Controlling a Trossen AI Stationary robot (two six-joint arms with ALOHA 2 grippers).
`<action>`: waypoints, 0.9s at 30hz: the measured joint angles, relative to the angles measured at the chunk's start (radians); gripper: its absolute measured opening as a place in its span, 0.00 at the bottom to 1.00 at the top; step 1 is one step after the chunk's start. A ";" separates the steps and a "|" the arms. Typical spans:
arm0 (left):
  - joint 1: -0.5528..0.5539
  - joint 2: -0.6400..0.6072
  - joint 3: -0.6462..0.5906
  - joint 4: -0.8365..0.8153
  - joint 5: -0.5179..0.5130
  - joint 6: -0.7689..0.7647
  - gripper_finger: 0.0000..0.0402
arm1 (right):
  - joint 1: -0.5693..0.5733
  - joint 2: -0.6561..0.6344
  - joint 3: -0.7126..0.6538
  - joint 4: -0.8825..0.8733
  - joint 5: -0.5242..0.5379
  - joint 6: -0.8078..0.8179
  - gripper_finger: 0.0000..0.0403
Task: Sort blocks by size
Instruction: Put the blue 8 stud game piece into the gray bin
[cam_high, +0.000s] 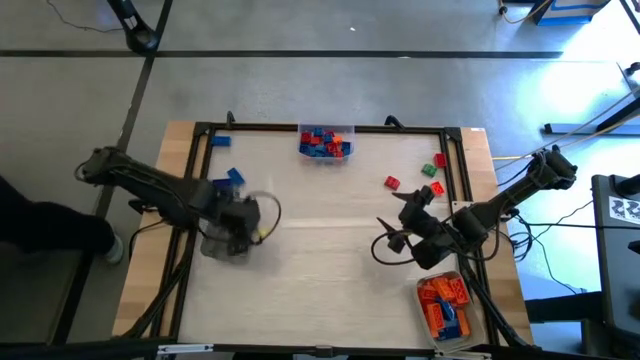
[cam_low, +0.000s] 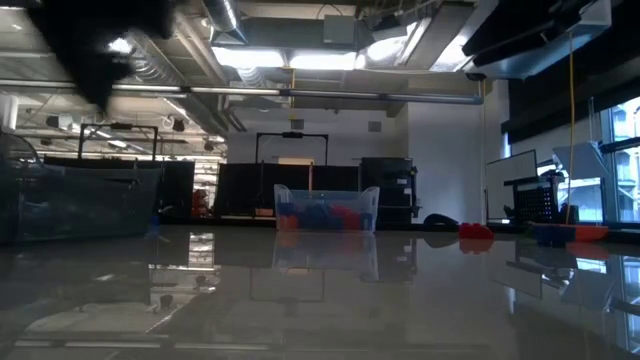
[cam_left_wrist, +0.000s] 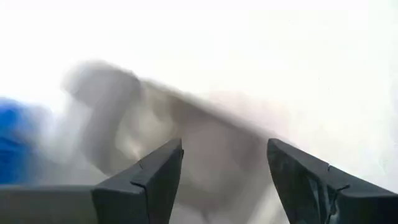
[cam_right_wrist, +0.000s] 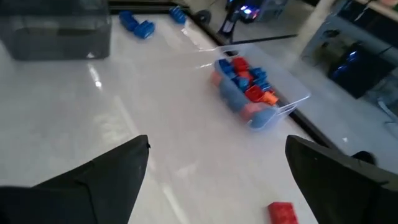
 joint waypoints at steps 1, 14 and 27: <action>0.019 -0.017 0.022 0.001 -0.082 0.027 0.56 | 0.000 0.000 0.000 0.000 0.012 -0.001 0.93; 0.640 -0.073 -0.053 -0.036 -0.351 0.044 0.56 | -0.070 0.116 0.000 0.009 0.111 0.031 0.93; 0.978 0.071 -0.183 0.134 -0.135 0.029 0.56 | -0.232 0.293 0.000 0.074 0.111 0.000 0.93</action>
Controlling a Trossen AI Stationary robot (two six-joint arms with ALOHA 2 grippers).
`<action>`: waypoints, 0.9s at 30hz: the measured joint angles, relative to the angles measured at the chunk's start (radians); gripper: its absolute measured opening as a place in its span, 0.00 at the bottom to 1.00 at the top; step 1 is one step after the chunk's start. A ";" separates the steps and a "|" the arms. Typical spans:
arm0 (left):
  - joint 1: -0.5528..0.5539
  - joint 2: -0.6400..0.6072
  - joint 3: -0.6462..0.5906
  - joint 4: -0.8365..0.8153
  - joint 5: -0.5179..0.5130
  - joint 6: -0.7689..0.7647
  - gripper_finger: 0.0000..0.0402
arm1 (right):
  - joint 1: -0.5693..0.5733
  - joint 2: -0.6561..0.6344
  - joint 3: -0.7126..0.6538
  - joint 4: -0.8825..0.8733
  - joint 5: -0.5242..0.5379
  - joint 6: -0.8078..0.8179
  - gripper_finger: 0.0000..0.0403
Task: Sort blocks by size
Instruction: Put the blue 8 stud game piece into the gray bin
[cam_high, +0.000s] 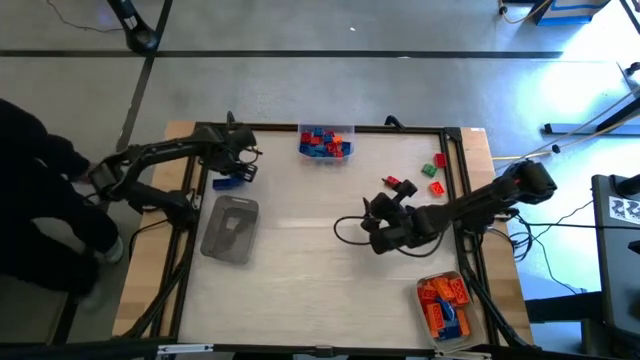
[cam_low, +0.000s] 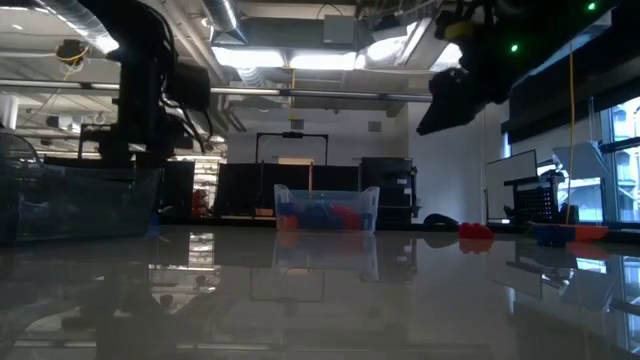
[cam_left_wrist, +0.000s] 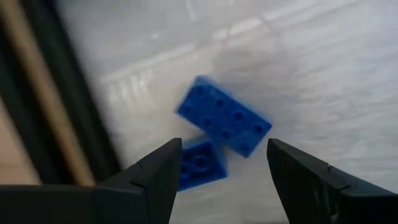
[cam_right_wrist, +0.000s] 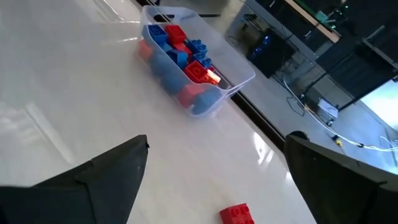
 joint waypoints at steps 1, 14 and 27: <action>0.006 0.016 -0.006 0.014 0.019 0.000 0.56 | -0.006 0.008 0.000 0.002 0.000 0.000 0.93; 0.053 0.197 -0.012 0.179 0.070 0.041 0.55 | -0.010 0.042 0.000 0.034 0.000 -0.001 0.93; -0.029 0.185 0.072 0.227 0.142 0.468 0.55 | -0.011 0.042 0.000 0.039 0.000 -0.001 0.93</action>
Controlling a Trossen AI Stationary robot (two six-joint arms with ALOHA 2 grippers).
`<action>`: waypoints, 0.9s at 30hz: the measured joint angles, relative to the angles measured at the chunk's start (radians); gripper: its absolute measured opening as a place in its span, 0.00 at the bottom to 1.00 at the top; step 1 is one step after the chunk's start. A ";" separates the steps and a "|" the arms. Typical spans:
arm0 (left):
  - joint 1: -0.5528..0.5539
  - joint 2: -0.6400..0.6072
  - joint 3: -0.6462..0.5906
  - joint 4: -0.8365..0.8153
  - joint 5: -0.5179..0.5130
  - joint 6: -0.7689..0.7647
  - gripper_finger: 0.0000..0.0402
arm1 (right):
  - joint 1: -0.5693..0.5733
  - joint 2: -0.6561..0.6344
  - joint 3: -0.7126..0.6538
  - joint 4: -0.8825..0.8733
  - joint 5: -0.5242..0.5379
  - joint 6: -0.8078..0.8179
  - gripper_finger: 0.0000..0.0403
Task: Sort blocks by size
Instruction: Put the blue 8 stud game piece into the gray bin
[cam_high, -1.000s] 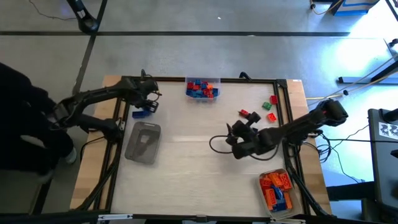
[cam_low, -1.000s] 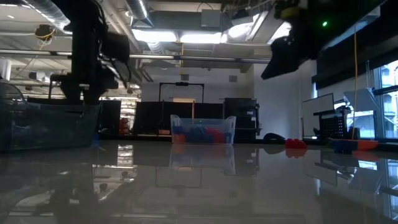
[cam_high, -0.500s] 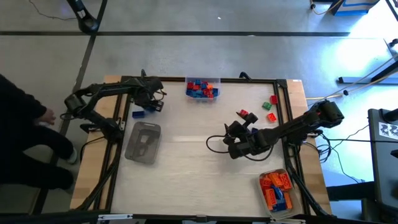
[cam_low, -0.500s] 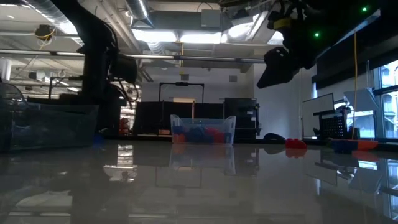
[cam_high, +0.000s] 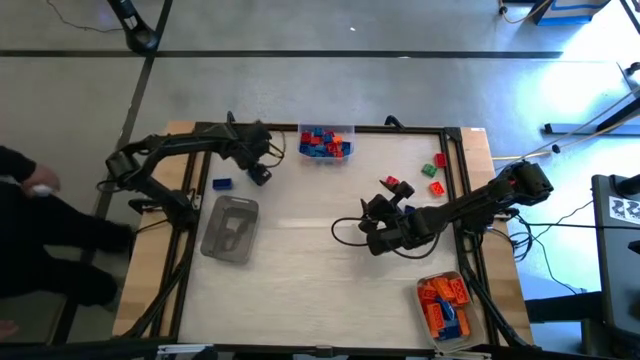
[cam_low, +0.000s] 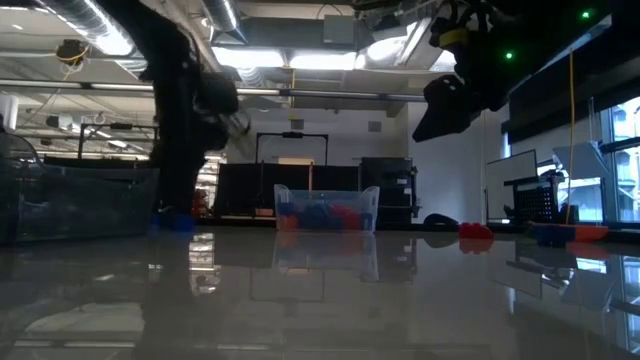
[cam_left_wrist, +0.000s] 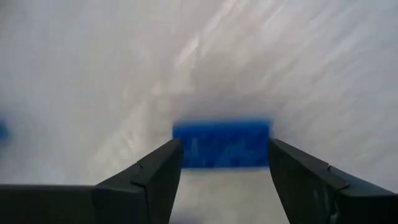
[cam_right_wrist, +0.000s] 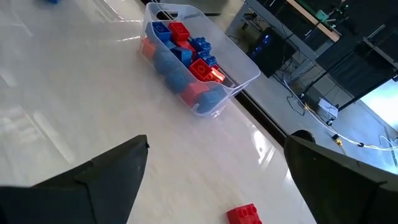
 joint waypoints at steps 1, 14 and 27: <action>-0.006 -0.012 0.016 0.005 0.000 0.049 0.55 | 0.000 0.000 0.000 0.000 0.000 0.000 0.93; -0.023 -0.032 -0.032 -0.007 -0.013 0.900 0.55 | 0.000 0.000 0.000 0.017 0.000 0.000 0.93; -0.031 -0.036 -0.180 0.235 -0.017 1.045 0.55 | 0.000 0.000 0.000 0.019 -0.001 0.000 0.93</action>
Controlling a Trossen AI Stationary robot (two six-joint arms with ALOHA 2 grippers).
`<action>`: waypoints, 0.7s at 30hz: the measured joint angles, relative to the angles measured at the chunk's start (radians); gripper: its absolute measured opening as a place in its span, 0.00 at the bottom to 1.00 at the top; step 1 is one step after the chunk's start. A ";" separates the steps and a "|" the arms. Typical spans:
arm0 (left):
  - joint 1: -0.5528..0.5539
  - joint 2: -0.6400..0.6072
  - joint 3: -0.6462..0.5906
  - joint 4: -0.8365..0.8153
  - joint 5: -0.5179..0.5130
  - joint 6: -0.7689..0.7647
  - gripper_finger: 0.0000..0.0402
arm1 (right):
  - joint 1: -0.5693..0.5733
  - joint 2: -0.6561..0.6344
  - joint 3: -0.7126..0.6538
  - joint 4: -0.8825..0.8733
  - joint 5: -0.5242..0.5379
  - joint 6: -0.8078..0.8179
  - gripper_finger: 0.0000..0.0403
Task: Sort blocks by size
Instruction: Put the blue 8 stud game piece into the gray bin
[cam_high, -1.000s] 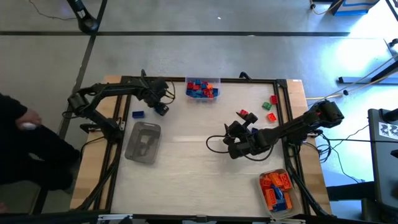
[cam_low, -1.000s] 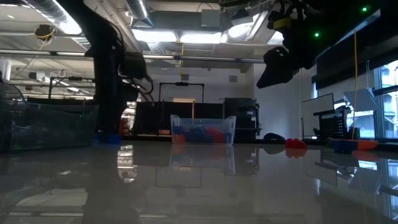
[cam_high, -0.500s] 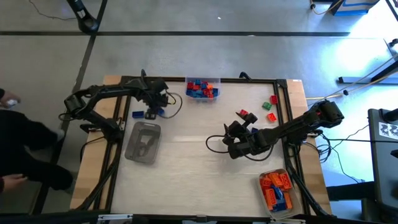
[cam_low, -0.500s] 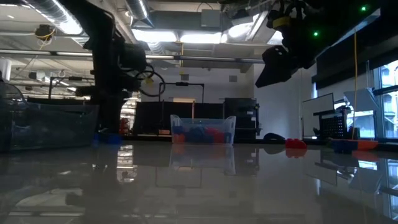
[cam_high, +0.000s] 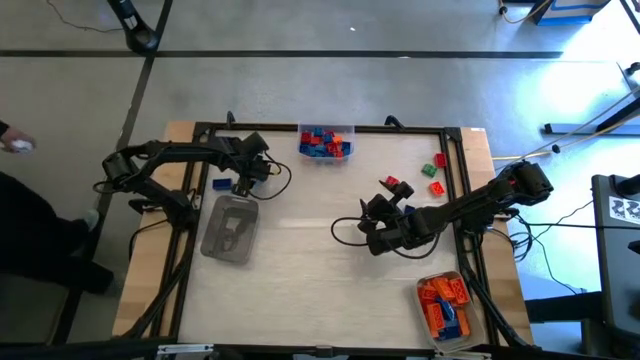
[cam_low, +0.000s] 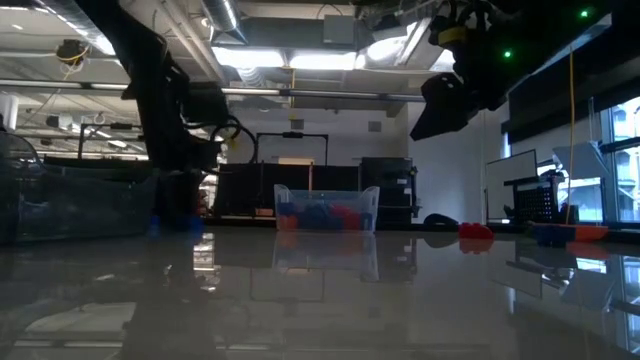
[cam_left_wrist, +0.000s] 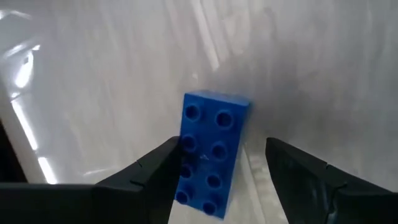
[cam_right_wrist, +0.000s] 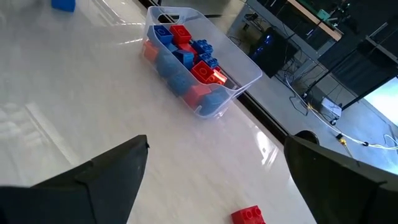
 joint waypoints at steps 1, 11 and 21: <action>0.000 0.000 -0.005 0.010 -0.001 -0.016 0.54 | 0.000 0.000 0.000 0.002 0.000 0.000 0.93; -0.021 0.002 0.004 0.022 0.003 -0.224 0.18 | 0.000 0.000 0.000 0.013 -0.035 0.000 0.93; -0.148 -0.054 0.184 -0.120 0.005 -0.523 0.18 | 0.000 0.000 0.000 0.029 -0.090 0.000 0.93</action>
